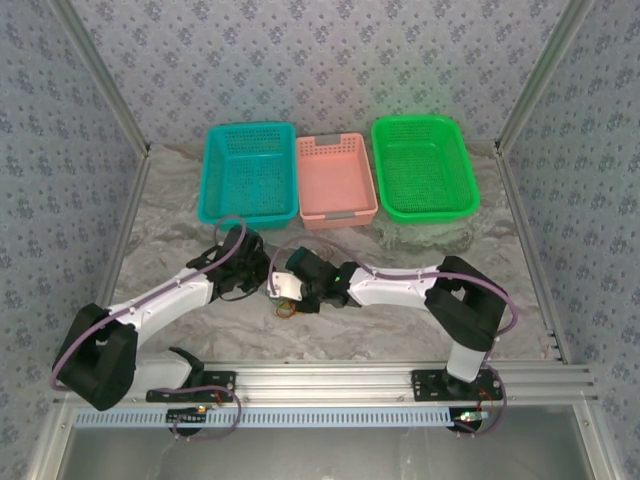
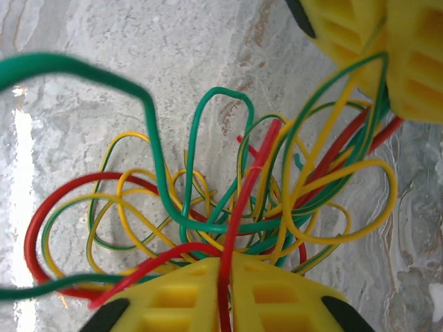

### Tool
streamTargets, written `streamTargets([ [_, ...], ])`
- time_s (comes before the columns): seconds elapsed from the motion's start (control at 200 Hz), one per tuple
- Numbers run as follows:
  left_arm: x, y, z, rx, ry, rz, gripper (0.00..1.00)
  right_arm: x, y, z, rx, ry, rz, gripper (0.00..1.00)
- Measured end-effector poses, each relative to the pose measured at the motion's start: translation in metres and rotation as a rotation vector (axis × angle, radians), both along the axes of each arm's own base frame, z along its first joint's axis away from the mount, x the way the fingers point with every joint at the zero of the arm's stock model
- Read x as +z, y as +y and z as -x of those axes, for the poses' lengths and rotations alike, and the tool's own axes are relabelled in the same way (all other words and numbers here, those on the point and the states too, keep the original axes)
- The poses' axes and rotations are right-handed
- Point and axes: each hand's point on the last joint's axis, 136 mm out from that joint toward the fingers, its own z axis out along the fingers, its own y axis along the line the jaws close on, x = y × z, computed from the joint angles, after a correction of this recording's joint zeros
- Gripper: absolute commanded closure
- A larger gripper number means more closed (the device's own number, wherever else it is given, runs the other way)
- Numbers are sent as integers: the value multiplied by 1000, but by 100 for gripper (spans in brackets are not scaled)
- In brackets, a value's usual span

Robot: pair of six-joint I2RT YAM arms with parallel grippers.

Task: Untangle the cables

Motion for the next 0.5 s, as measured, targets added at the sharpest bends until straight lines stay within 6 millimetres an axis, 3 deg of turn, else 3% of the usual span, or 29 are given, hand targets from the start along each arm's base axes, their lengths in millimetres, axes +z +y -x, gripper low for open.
streamTargets([
  [0.17,-1,1,0,0,2,-4,100,5,-4,4,-4,4,-13,100],
  [0.5,-11,19,-4,35,29,-64,100,47,-26,16,-38,50,-152,100],
])
